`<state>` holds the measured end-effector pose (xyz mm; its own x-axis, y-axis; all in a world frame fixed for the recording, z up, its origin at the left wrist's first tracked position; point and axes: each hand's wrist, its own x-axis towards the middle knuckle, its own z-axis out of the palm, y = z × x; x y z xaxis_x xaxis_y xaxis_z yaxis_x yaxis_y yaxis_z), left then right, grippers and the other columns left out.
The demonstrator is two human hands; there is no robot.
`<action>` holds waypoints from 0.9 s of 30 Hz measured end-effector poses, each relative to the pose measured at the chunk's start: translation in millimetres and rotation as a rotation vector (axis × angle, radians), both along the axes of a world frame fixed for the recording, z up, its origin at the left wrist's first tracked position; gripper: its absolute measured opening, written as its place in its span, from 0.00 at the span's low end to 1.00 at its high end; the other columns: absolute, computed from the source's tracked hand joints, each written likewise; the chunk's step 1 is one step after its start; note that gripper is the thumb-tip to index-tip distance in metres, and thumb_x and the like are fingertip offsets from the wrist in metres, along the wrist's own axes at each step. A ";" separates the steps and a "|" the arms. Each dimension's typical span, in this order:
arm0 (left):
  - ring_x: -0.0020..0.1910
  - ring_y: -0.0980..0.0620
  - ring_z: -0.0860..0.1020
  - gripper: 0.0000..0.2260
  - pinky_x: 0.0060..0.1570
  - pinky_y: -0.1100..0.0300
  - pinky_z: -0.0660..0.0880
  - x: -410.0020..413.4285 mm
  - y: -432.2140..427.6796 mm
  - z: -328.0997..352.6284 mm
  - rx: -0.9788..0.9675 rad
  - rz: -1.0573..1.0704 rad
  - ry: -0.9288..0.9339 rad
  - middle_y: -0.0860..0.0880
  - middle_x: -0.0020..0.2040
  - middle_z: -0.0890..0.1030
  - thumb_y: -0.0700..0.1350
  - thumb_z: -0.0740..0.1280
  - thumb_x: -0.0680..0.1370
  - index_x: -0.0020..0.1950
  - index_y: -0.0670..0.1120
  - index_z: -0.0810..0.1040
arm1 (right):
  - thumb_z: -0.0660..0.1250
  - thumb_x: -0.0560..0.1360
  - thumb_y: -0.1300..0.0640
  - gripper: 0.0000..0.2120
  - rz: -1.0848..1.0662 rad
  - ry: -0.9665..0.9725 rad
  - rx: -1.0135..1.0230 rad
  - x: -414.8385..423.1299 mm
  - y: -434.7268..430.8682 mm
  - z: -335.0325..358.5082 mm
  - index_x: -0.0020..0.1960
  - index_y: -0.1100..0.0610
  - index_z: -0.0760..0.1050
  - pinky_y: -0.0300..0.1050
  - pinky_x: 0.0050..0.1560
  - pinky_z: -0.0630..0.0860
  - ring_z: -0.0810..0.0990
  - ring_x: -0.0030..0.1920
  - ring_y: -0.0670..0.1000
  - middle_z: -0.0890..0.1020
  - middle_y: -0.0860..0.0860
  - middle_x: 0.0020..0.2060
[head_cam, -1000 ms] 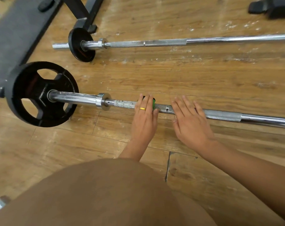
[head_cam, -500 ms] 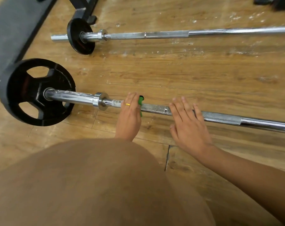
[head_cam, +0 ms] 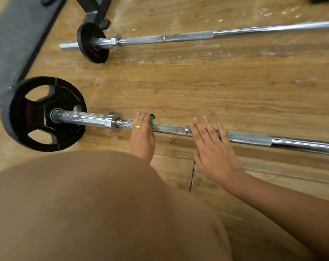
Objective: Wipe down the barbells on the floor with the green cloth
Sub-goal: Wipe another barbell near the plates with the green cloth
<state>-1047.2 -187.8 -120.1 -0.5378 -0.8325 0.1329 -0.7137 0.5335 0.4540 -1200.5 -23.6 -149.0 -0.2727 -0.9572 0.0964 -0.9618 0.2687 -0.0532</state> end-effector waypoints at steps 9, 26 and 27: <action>0.80 0.39 0.58 0.20 0.78 0.47 0.57 -3.3 33.6 8.5 0.033 -0.075 0.028 0.37 0.76 0.67 0.28 0.55 0.82 0.75 0.33 0.65 | 0.60 0.78 0.51 0.38 0.017 0.008 0.009 13.1 11.3 4.6 0.82 0.61 0.47 0.64 0.78 0.47 0.42 0.81 0.58 0.46 0.57 0.81; 0.78 0.39 0.62 0.20 0.75 0.47 0.65 8.7 32.6 13.0 -0.022 -0.169 -0.049 0.38 0.73 0.72 0.27 0.59 0.80 0.73 0.34 0.71 | 0.57 0.79 0.48 0.40 0.033 0.039 0.073 15.6 17.4 5.2 0.81 0.61 0.40 0.63 0.78 0.45 0.39 0.81 0.59 0.42 0.58 0.81; 0.77 0.36 0.63 0.20 0.75 0.46 0.64 9.9 37.8 11.9 -0.030 -0.240 -0.048 0.37 0.72 0.72 0.26 0.60 0.80 0.72 0.33 0.72 | 0.58 0.79 0.48 0.40 0.033 0.038 0.078 15.6 16.9 5.6 0.81 0.61 0.40 0.63 0.78 0.45 0.39 0.81 0.59 0.42 0.58 0.81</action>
